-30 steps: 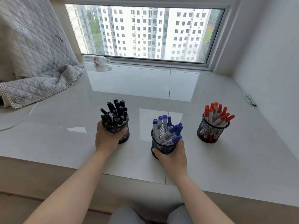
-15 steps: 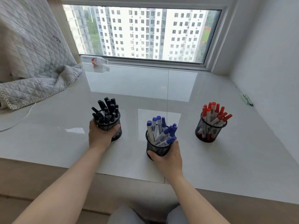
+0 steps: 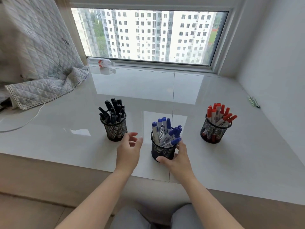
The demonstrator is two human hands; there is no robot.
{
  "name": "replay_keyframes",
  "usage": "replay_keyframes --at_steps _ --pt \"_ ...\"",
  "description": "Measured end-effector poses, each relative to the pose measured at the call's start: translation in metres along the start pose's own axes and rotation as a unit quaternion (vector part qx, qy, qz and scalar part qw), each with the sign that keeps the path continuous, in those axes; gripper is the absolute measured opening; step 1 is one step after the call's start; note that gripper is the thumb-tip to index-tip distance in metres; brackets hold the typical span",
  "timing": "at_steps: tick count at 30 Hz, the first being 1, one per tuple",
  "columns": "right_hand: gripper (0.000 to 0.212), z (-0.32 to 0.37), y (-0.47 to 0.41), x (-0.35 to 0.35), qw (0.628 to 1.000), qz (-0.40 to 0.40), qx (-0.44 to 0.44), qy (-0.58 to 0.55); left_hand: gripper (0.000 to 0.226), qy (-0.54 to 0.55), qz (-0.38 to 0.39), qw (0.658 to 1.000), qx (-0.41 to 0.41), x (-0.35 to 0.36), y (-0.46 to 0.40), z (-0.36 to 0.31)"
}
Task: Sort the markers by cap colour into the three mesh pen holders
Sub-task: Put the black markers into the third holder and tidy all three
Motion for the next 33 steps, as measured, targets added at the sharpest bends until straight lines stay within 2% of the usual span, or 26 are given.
replay_keyframes --at_steps 2,4,6,8,10,15,19,23,27,30,33 --pt "0.112 0.010 0.008 -0.011 1.000 -0.004 -0.028 -0.008 0.016 -0.008 0.028 0.999 0.040 0.008 -0.001 -0.022" --pt "0.106 0.022 0.011 -0.030 0.997 -0.050 -0.053 -0.021 0.023 -0.030 0.044 0.996 0.068 0.014 -0.004 -0.039" --pt "0.071 0.037 0.008 -0.051 0.993 -0.098 -0.064 -0.007 0.029 -0.058 0.050 0.994 0.082 0.019 -0.007 -0.049" --pt "0.030 0.053 -0.003 -0.063 0.991 -0.109 -0.064 0.033 0.029 -0.083 0.048 0.992 0.084 0.023 -0.010 -0.054" --pt "0.011 0.068 -0.014 -0.067 0.991 -0.087 -0.067 0.073 0.026 -0.099 0.041 0.991 0.079 0.025 -0.013 -0.057" --pt "0.020 0.098 -0.033 -0.058 0.970 -0.043 -0.094 0.220 0.020 -0.140 0.037 0.986 0.082 0.029 -0.016 -0.064" --pt "0.027 0.105 -0.055 -0.045 0.950 0.029 -0.063 0.304 0.019 -0.082 0.030 0.991 0.105 0.022 -0.013 -0.067" --pt "0.029 0.104 -0.071 -0.038 0.944 0.072 -0.011 0.320 0.013 0.015 -0.012 0.991 0.129 -0.002 -0.011 -0.077" --pt "0.028 0.101 -0.076 -0.030 0.930 0.105 0.018 0.352 0.010 0.146 -0.075 0.978 0.129 -0.036 -0.011 -0.080" --pt "0.024 0.103 -0.074 -0.032 0.940 0.093 0.014 0.327 0.014 0.193 -0.132 0.966 0.112 -0.056 -0.010 -0.076" --pt "0.025 0.121 -0.070 -0.044 0.957 0.039 -0.036 0.284 0.022 0.268 -0.159 0.947 0.079 -0.065 -0.010 -0.064"
Point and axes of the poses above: each hand's wrist, its own y-axis away from the middle knuckle, its own x-axis out of the palm, z = x × y, the point moved 8 cm from there along -y, towards the middle knuckle, and after that the axes turned 13 degrees about z, right-handed, at the moved point
